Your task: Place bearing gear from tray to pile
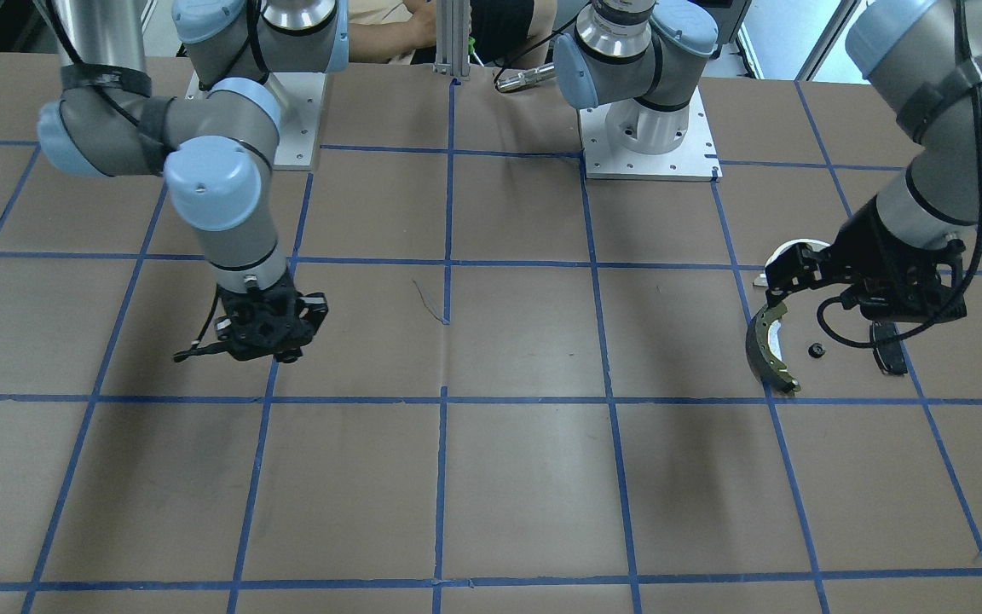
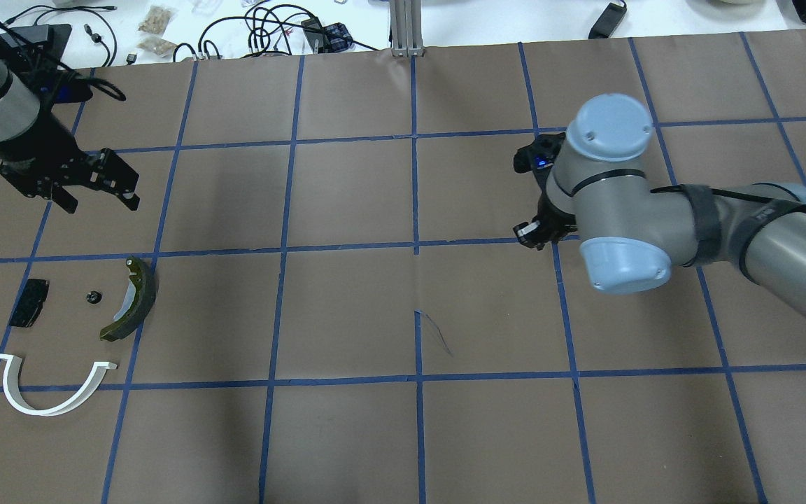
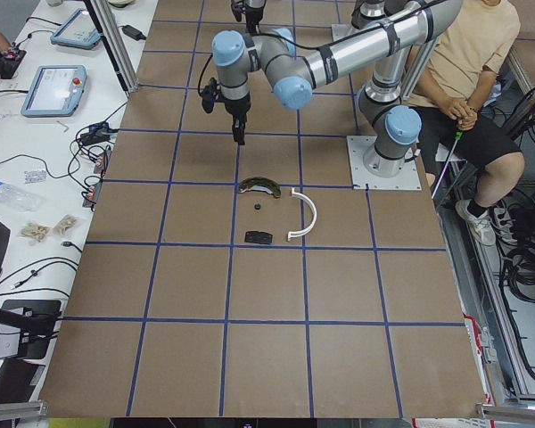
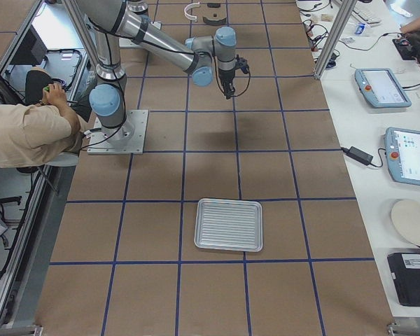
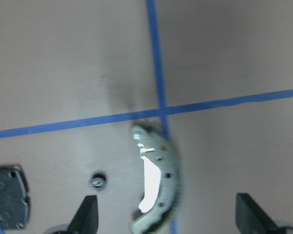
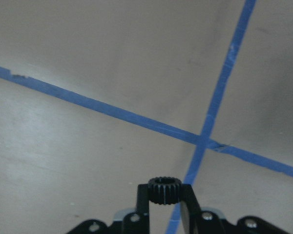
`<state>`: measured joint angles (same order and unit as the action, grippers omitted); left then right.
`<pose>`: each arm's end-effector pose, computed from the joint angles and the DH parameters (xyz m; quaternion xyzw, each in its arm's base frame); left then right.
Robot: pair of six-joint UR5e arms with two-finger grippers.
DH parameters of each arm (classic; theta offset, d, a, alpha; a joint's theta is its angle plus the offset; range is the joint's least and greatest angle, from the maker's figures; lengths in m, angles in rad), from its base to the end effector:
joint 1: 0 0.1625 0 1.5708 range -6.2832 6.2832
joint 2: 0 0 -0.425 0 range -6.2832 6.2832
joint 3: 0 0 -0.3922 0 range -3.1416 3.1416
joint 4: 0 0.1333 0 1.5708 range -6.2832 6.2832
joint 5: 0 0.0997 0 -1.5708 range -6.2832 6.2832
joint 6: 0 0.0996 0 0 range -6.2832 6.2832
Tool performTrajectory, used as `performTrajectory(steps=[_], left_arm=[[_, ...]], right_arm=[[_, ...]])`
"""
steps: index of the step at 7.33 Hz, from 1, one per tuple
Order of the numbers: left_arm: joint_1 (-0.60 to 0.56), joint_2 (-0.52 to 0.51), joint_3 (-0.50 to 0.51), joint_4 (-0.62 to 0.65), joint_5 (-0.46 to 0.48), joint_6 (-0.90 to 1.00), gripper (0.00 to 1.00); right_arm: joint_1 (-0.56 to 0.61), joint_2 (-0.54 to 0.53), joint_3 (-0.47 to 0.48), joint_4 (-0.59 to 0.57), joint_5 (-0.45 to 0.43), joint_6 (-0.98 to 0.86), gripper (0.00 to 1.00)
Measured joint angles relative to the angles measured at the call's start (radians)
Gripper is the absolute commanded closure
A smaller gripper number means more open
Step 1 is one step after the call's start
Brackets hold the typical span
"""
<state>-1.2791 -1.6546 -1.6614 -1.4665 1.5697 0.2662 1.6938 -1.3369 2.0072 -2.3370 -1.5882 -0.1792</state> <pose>0.0201 -0.5309 0.4116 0.0128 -0.9993 -0.0335 0.0102 0.1937 -0.4946 0.2427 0.1499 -0.9875 0.0477 0.0100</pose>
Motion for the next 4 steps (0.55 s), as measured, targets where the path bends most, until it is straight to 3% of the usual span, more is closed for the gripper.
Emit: performTrajectory(steps=[2, 4], left_arm=[[-0.198, 0.051, 0.082, -0.087, 0.005, -0.235, 0.0], [-0.29, 0.075, 0.098, -0.097, 0.009, -0.295, 0.0]], right_arm=[[0.209, 0.062, -0.065, -0.001, 0.01, 0.316, 0.99], [0.356, 0.153, -0.104, -0.019, 0.023, 0.521, 0.79]])
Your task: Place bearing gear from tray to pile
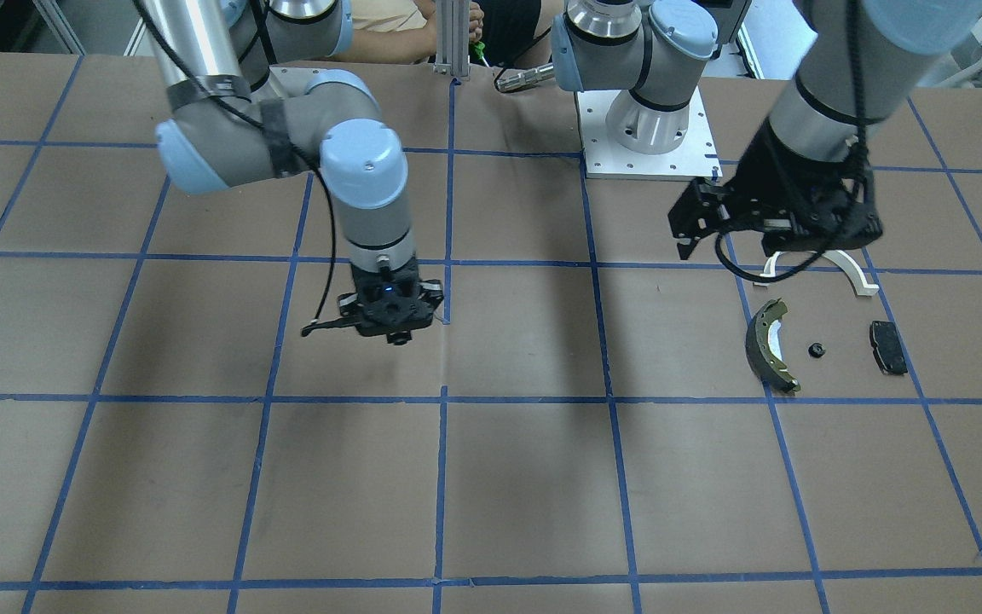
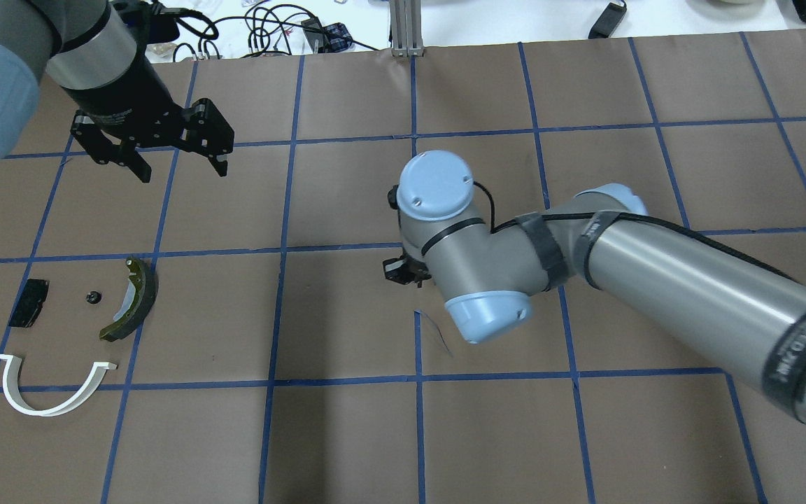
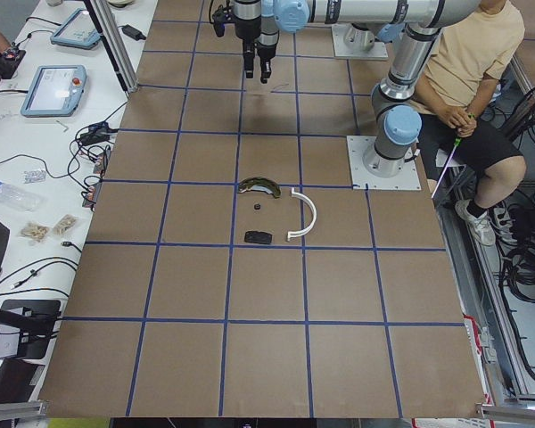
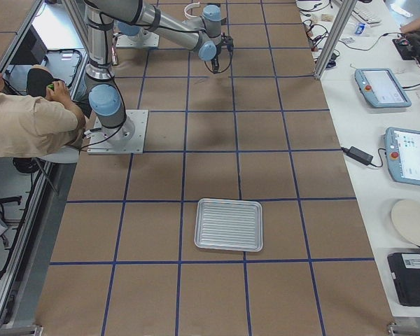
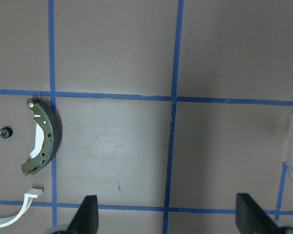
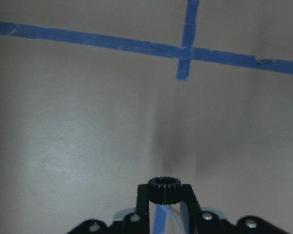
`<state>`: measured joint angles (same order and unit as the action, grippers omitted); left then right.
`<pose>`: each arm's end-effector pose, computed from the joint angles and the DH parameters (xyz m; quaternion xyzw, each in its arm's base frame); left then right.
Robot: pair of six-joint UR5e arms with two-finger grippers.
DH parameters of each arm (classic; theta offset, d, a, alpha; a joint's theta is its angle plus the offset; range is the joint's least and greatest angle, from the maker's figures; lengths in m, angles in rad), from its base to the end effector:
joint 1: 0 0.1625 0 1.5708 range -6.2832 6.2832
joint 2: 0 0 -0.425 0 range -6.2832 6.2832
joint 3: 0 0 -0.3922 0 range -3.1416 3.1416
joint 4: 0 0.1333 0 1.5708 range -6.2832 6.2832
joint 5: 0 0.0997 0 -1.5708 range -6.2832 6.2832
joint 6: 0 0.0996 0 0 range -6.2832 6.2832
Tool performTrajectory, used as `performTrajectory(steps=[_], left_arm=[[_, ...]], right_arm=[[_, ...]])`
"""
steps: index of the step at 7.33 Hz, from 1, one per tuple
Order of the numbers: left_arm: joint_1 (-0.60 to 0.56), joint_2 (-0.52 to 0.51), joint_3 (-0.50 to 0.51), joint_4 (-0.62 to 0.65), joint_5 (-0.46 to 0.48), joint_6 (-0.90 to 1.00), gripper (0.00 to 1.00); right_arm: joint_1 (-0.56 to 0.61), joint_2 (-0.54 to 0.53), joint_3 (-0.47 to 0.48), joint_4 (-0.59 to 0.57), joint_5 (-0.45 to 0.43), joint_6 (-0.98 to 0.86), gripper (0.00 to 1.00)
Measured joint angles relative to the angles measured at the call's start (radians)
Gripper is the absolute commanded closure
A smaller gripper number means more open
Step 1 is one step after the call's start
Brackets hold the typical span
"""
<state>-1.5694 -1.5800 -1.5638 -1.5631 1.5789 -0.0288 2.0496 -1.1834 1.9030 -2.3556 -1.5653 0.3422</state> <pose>-0.1318 -0.4965 0.4876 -0.0151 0.9999 -0.0028 0.0040 0.3775 -0.4367 0.2046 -0.0683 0.9971 -0.0288 0.0155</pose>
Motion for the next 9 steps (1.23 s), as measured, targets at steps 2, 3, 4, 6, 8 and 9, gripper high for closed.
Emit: performTrajectory(steps=[2, 3, 4, 6, 8, 9], left_arm=[[-0.021, 0.012, -0.003, -0.008, -0.002, -0.01, 0.0], [-0.024, 0.012, -0.007, -0.008, -0.004, -0.011, 0.0], [-0.026, 0.014, -0.01, -0.007, -0.006, -0.011, 0.0], [-0.027, 0.011, -0.013, -0.006, -0.01, -0.011, 0.0], [-0.053, -0.027, -0.017, -0.003, -0.033, -0.016, 0.0], [-0.107, -0.062, -0.036, 0.022, -0.054, -0.053, 0.0]], right_arm=[[0.032, 0.04, -0.028, -0.033, 0.015, 0.07, 0.0], [0.025, 0.041, -0.039, -0.039, 0.018, 0.062, 0.0], [-0.007, 0.034, -0.055, -0.033, 0.019, 0.025, 0.0], [-0.132, -0.026, -0.106, 0.081, 0.02, -0.071, 0.0], [-0.28, -0.12, -0.127, 0.239, 0.017, -0.261, 0.0], [-0.353, -0.162, -0.13, 0.297, 0.017, -0.35, 0.0]])
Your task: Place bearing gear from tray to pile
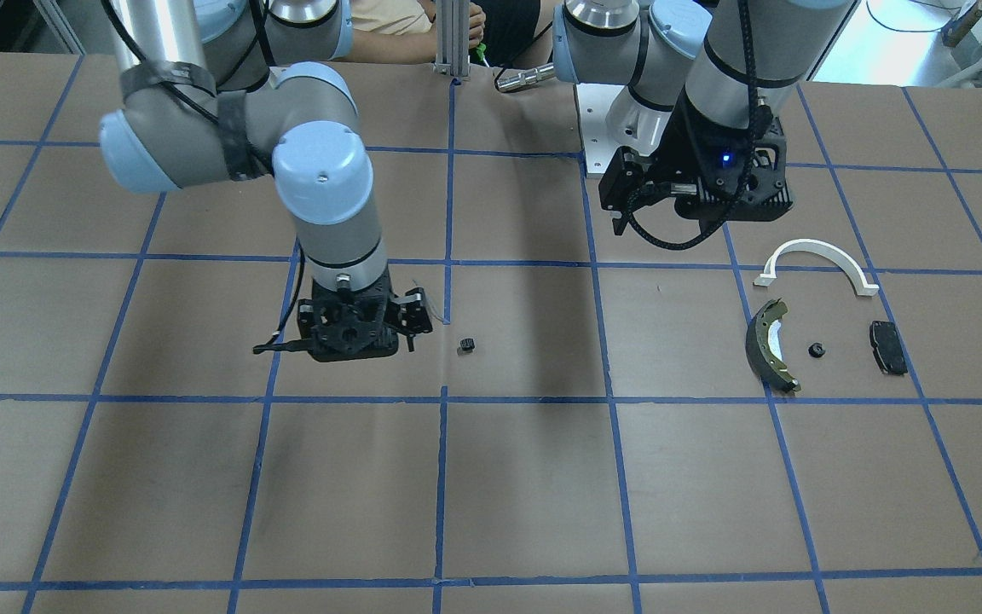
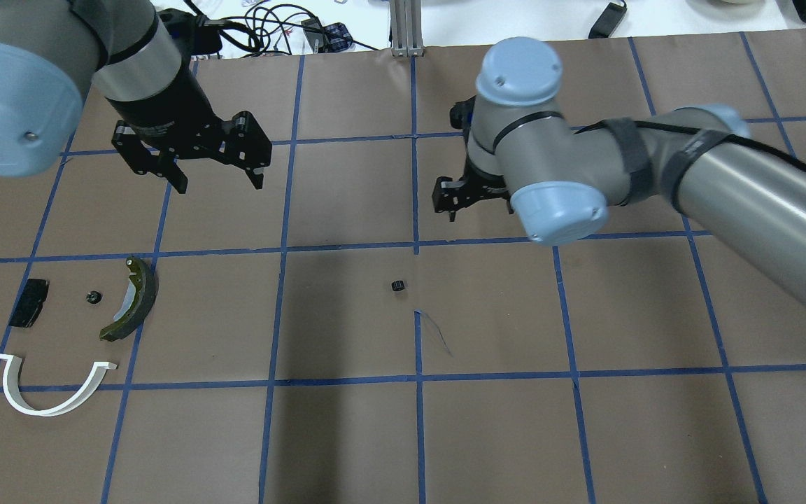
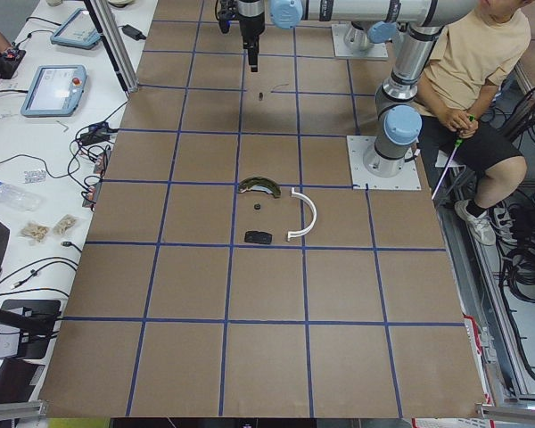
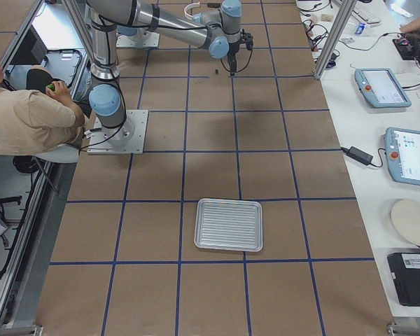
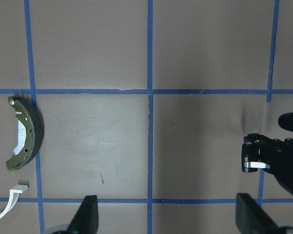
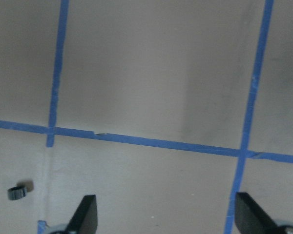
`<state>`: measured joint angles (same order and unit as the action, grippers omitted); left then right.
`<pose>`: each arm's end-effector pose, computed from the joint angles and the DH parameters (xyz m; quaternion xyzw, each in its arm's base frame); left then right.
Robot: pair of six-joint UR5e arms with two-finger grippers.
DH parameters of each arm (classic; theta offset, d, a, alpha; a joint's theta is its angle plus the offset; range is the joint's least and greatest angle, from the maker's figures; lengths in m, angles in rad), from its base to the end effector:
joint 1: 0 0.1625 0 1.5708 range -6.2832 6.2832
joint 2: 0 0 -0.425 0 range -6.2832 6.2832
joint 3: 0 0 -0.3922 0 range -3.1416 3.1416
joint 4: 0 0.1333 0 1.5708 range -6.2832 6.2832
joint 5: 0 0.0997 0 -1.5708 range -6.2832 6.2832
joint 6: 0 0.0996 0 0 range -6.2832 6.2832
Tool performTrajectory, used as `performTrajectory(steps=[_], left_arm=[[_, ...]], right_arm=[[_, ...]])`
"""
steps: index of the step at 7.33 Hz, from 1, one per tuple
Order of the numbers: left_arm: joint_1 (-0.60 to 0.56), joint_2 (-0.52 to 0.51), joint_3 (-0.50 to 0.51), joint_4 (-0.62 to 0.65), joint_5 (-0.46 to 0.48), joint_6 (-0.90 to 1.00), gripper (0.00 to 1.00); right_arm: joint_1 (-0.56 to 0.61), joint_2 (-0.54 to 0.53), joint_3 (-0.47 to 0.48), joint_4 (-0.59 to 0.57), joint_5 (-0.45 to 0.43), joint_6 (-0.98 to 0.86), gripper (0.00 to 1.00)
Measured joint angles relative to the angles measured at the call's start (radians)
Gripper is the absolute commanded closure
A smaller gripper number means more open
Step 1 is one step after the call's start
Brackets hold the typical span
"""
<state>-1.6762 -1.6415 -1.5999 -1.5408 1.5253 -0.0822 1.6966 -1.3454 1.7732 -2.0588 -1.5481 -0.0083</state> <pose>-0.1910 -0.4954 0.4411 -0.0108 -0.9991 -0.0369 0.0194 0.2044 -0.5359 0.3206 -0.0673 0.9972 -0.0294 0.0131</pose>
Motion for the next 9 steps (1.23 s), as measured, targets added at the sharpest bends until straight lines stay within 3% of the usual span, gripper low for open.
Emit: performTrajectory(steps=[2, 4, 5, 9], left_arm=[[-0.135, -0.104, -0.09, 0.195, -0.014, -0.127, 0.0], [-0.229, -0.22, -0.223, 0.501, -0.016, -0.218, 0.0], [-0.252, -0.261, -0.258, 0.582, -0.014, -0.245, 0.0], [-0.267, -0.352, -0.277, 0.66, -0.01, -0.368, 0.0]], right_arm=[[-0.094, -0.081, -0.025, 0.11, 0.002, -0.089, 0.0], [-0.104, -0.131, -0.144, 0.284, -0.007, -0.093, 0.0], [-0.087, -0.139, -0.186, 0.345, -0.013, -0.055, 0.0], [-0.07, -0.164, -0.207, 0.381, -0.055, 0.013, 0.0]])
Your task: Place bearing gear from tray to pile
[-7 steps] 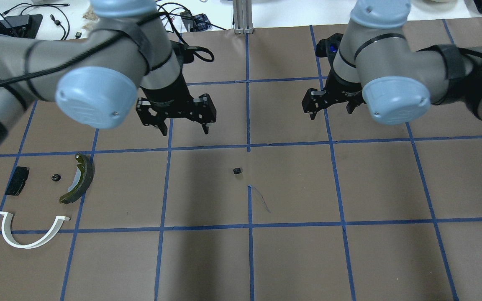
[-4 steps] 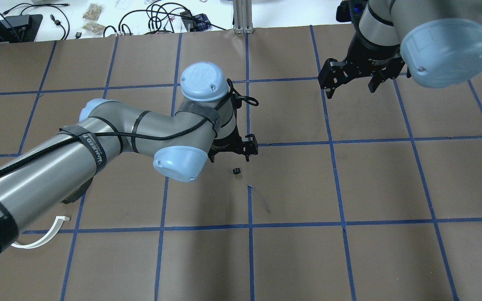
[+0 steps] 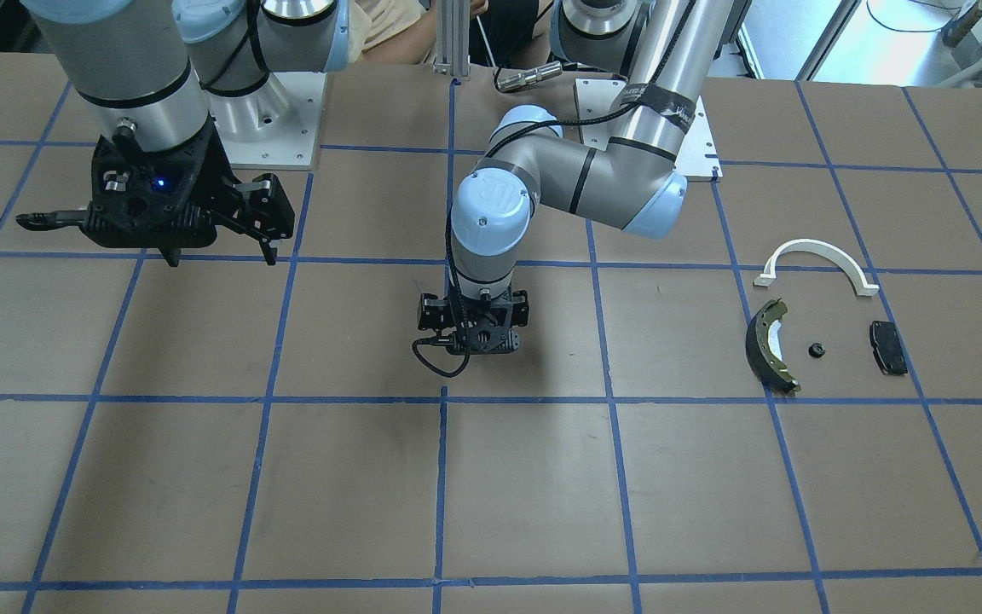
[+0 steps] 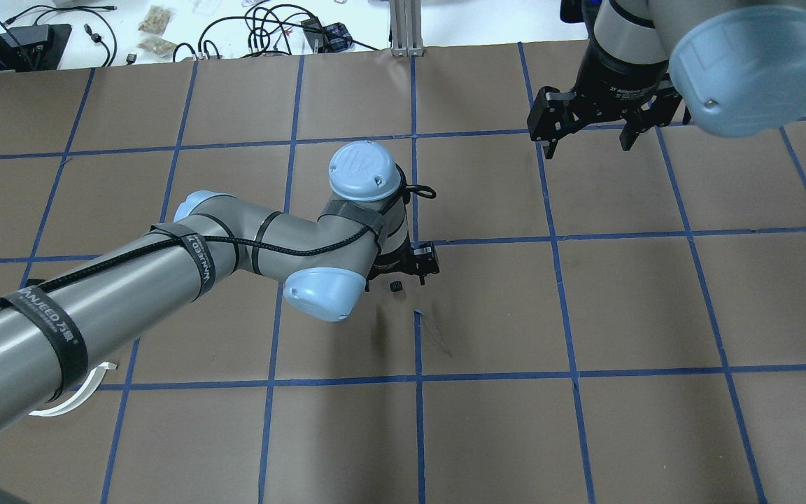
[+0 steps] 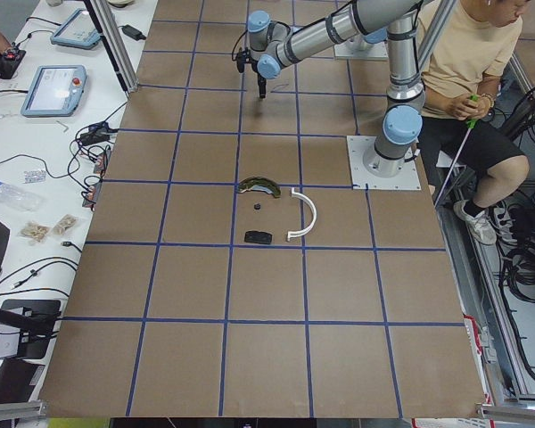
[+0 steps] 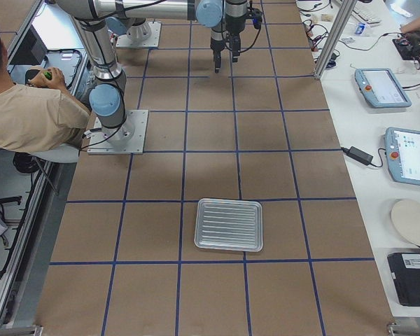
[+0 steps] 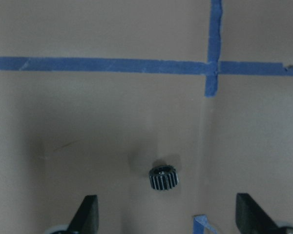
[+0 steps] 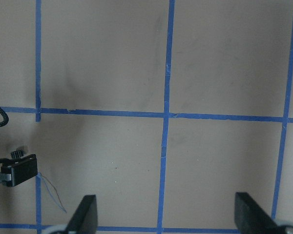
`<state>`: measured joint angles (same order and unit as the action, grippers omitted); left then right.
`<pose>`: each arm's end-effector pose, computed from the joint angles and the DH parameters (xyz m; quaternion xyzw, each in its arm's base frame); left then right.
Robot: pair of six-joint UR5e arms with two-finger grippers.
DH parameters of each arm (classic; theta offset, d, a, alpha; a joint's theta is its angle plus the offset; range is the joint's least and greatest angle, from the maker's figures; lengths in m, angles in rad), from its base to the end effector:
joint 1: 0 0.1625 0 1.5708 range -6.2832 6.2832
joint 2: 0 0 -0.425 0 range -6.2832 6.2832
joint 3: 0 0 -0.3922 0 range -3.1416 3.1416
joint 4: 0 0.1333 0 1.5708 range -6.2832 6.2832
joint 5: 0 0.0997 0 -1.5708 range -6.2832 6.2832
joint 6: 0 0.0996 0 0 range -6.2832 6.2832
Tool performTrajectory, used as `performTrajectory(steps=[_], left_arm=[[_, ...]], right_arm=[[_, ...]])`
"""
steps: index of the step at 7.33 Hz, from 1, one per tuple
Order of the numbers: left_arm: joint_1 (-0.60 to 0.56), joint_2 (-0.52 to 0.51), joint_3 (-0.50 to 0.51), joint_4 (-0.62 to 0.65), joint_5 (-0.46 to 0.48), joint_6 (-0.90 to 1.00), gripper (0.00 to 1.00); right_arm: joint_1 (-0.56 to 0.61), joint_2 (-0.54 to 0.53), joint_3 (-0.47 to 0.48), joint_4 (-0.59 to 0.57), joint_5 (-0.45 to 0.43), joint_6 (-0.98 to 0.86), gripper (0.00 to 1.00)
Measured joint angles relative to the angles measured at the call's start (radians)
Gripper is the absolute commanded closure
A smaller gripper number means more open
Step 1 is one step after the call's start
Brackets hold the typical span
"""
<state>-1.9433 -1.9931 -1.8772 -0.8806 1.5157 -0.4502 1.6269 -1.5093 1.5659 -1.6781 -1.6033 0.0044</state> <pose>-0.3340 -0.4735 0.1858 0.0393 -0.9987 -0.0287 0.0175 0.1591 -0.5142 0.4701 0.0254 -0.9992 0.0258 0.0155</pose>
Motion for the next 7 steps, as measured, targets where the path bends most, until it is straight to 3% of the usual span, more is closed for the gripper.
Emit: performTrajectory(steps=[1, 3, 4, 7], left_arm=[[0.0, -0.023, 0.001, 0.019, 0.003, -0.008, 0.03], [-0.001, -0.044, 0.002, 0.062, 0.006, -0.012, 0.77], [0.0, -0.04, 0.001, 0.064, 0.005, -0.012, 0.88], [0.002, -0.024, -0.005, 0.032, 0.001, -0.011, 0.93]], right_arm=[[-0.009, -0.012, 0.002, 0.004, -0.002, -0.008, 0.0], [-0.033, -0.031, 0.003, -0.002, -0.004, -0.024, 0.0], [-0.053, -0.042, 0.005, 0.0, -0.004, -0.029, 0.0], [-0.077, -0.05, 0.016, 0.014, -0.006, -0.027, 0.0]])
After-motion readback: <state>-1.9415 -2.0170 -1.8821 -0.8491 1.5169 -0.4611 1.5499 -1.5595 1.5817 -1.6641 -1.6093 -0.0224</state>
